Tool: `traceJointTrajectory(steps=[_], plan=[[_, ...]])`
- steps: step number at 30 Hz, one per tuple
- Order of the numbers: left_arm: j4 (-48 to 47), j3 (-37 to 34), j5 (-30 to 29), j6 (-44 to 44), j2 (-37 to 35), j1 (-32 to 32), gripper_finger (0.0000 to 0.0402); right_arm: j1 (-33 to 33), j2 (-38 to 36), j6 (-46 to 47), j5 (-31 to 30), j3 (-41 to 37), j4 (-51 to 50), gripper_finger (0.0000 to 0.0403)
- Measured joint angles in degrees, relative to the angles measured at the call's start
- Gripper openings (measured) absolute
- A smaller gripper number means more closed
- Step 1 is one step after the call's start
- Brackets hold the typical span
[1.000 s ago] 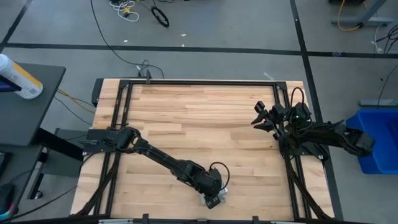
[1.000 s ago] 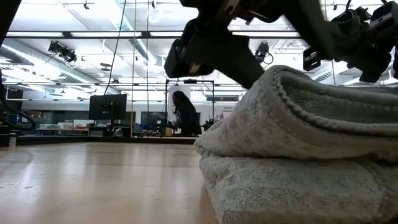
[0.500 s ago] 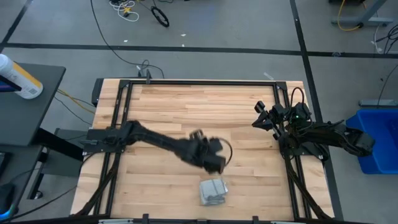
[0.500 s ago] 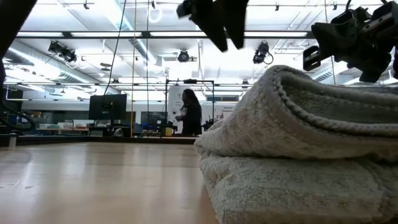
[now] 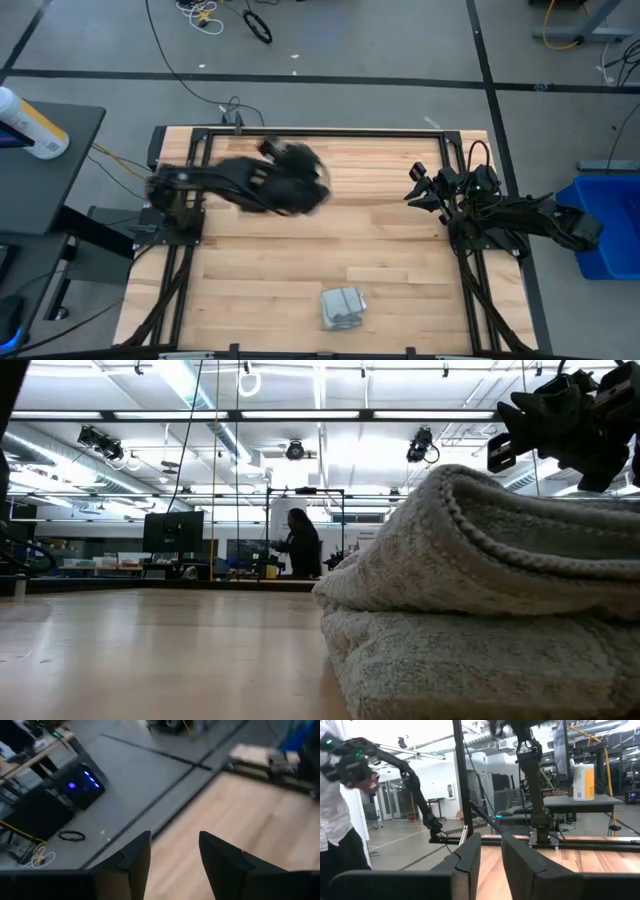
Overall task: Fold microfiber towels
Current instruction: Return to Home Position
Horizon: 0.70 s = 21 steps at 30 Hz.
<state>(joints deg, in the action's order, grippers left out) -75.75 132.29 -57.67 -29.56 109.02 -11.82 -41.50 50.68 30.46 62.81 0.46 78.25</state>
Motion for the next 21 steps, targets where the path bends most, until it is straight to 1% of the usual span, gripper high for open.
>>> traceJointTrajectory(steps=[2,5,7,9,10,11,13,14,16,18,21], plan=[[-0.8,0.0,-2.1,0.5,-4.2,0.0,0.0171,0.0,0.0,0.0,0.0,0.0,0.2,0.0093],[-4.4,0.0,-3.6,1.0,-9.6,-0.2,0.0167,0.0,0.0,0.0,0.0,0.0,0.3,0.0111],[-9.1,0.0,-3.2,-1.3,-12.1,-1.1,0.0165,0.0,0.0,0.0,0.0,0.0,0.3,0.0123],[-14.5,-0.1,-3.2,-5.5,-13.9,-2.6,0.0165,0.0,0.0,0.0,0.0,0.0,0.3,0.0135],[-14.3,-1.2,-3.3,-6.6,-14.8,-3.4,0.0165,0.0,0.0,0.0,0.0,0.0,0.3,0.014],[-13.3,-4.0,-3.1,-6.0,-16.4,-4.3,0.0165,0.0,0.0,0.0,0.0,0.0,0.3,0.0146],[-13.5,-11.3,-2.2,-7.0,-20.5,-7.3,0.0165,0.0,0.0,0.0,0.0,0.0,0.3,0.0158],[-13.9,-15.8,-2.6,-10.6,-22.6,-8.4,0.0165,0.0,0.0,0.0,0.0,0.0,0.3,0.0164],[-14.0,-27.9,-2.8,-19.6,-28.3,-11.0,0.0165,0.0,0.0,0.0,-0.1,0.0,0.5,0.0176],[-12.2,-40.8,-2.4,-31.6,-34.7,-15.3,0.0164,0.0,0.0,0.0,0.0,0.0,0.4,0.0186],[-5.5,-59.5,-3.6,-49.5,-44.5,-22.5,0.0164,0.0,0.0,0.0,0.2,0.0,0.5,0.0201]])
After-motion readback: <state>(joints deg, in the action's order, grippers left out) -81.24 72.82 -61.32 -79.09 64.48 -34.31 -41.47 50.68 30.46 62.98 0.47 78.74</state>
